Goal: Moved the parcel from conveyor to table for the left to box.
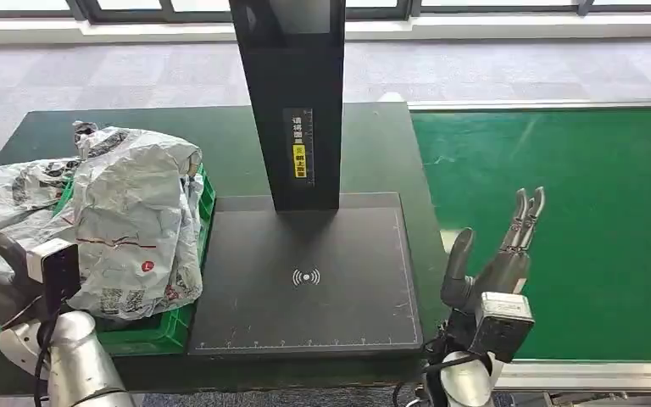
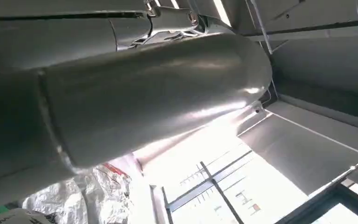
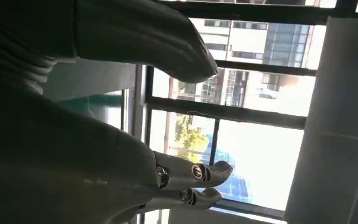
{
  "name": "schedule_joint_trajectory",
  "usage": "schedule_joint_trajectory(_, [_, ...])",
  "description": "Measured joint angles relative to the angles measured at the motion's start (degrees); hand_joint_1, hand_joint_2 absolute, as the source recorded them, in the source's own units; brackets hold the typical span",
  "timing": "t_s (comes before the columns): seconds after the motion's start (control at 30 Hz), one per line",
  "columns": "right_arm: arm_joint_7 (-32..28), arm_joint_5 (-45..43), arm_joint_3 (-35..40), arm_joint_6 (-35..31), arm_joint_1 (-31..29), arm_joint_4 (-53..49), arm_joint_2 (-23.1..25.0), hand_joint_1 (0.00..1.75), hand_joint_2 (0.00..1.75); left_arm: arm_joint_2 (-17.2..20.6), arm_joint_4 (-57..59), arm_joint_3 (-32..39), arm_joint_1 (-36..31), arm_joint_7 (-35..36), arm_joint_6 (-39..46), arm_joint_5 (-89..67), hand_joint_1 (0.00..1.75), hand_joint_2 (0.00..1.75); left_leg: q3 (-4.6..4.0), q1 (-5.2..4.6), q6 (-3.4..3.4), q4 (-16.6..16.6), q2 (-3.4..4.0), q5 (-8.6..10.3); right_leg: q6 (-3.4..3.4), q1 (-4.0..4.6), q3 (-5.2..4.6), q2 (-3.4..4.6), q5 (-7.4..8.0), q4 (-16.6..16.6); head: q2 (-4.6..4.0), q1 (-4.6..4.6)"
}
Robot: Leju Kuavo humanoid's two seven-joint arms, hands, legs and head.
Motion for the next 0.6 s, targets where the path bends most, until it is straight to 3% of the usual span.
schedule_joint_trajectory(0.17, [0.0, 0.0, 0.0, -0.1, 0.0, 0.3, 0.0, 0.00, 0.00, -0.1, -0.2, -0.1, 0.0, 0.0, 0.0, 0.3, 0.00, 0.00, 0.00, 0.00, 0.00, 0.0, 0.01, 0.00, 0.00, 0.00, 0.00, 0.00, 0.00, 0.0, 0.00, 0.00])
schedule_joint_trajectory(0.2, [0.0, 0.0, 0.0, -0.2, 0.0, 0.4, 0.0, 0.00, 0.00, -0.1, -0.2, -0.2, 0.0, 0.0, 0.0, 0.4, 0.00, 1.75, 0.00, 0.00, 0.00, 0.0, 0.01, 0.00, 0.00, 0.01, 0.00, 0.00, 0.00, 0.0, 0.00, 0.00])
schedule_joint_trajectory(0.37, [0.0, 0.3, -0.4, 1.4, -0.1, 0.5, 0.0, 0.00, 0.00, -0.2, -0.2, -3.7, 1.7, 0.0, -3.1, 10.5, 0.00, 1.75, 0.09, 0.00, -0.01, 0.0, 0.07, 0.00, 0.00, -0.03, -0.01, 0.11, 0.01, 0.0, 0.00, 0.00])
schedule_joint_trajectory(0.47, [-0.1, 1.1, -0.4, 7.5, -0.1, 0.5, -0.1, 0.00, 0.00, 0.5, -4.3, -15.7, 5.6, -0.1, -14.2, 30.7, 0.00, 1.75, -0.06, 0.02, 0.01, 0.0, 0.09, -0.01, 0.00, 0.03, -0.06, 0.11, 0.07, 0.0, 0.00, 0.00])
schedule_joint_trajectory(0.5, [-0.1, 1.1, -0.4, 7.8, -0.1, 0.5, -0.1, 0.00, 0.00, 0.9, -4.8, -20.2, 5.5, -0.1, -15.2, 31.9, 0.00, 0.00, -0.21, 0.05, 0.11, 0.0, -0.27, 0.06, 0.06, 0.06, 0.02, -0.22, 0.03, 0.0, 0.00, 0.02])
schedule_joint_trajectory(0.6, [-0.1, 1.5, -0.3, 9.7, -0.9, 0.5, -0.1, 0.00, 0.00, 1.9, -6.8, -30.2, 7.0, -0.1, -18.2, 32.9, 0.00, 0.00, -0.14, 0.07, 0.09, 0.0, -0.45, 0.08, 0.04, -0.03, 0.09, -0.37, 0.02, 0.0, 0.00, 0.02])
